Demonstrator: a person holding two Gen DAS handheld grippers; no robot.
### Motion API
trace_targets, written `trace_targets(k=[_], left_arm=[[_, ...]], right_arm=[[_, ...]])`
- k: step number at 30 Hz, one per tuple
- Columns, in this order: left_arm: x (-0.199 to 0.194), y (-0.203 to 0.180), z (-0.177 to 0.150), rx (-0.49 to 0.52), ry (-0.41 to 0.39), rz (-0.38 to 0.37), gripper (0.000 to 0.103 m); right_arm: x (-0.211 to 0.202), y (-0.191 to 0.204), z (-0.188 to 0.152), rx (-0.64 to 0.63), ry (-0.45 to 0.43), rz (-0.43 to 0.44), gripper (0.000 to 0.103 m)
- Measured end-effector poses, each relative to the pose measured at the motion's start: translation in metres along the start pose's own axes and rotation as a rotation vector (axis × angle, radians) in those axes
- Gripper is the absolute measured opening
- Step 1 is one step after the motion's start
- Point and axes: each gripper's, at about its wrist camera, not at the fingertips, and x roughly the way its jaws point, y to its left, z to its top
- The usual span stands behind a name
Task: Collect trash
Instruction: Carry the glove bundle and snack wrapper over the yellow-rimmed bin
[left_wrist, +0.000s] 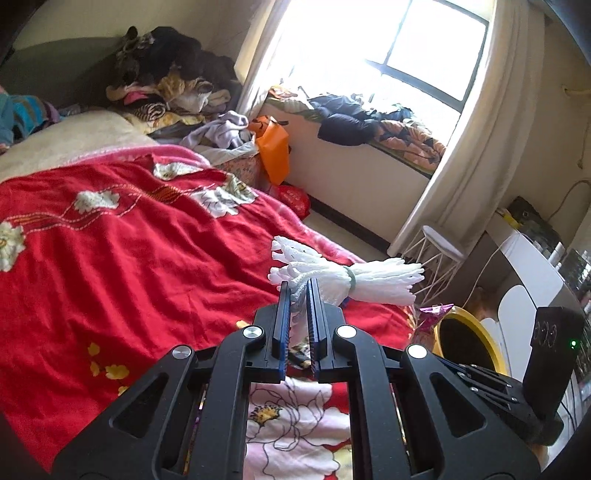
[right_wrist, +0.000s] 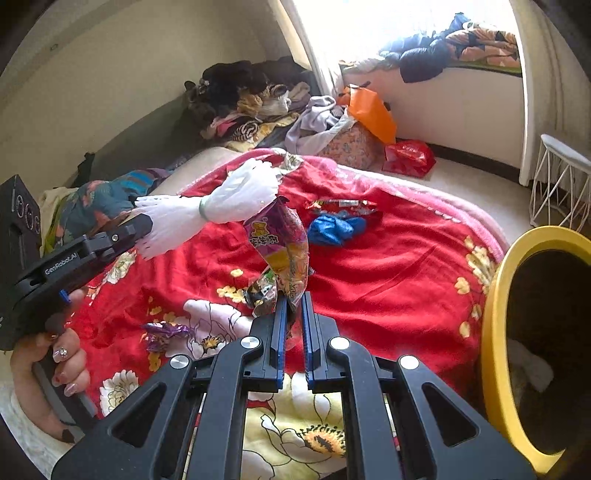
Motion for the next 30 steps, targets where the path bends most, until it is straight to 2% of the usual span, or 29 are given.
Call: trace_targets(k=[14, 30], left_arm=[[-0.009, -0.028, 0.002, 0.045, -0.013, -0.03, 0.005], [-0.006, -0.064, -0.005, 0.117, -0.01, -0.101, 0.005]], right_arm=[[-0.044, -0.023, 0.01, 0.031, -0.089, -0.043, 0.008], [-0.084, -0.059, 0.014, 0.088, -0.155, -0.132, 0.008]])
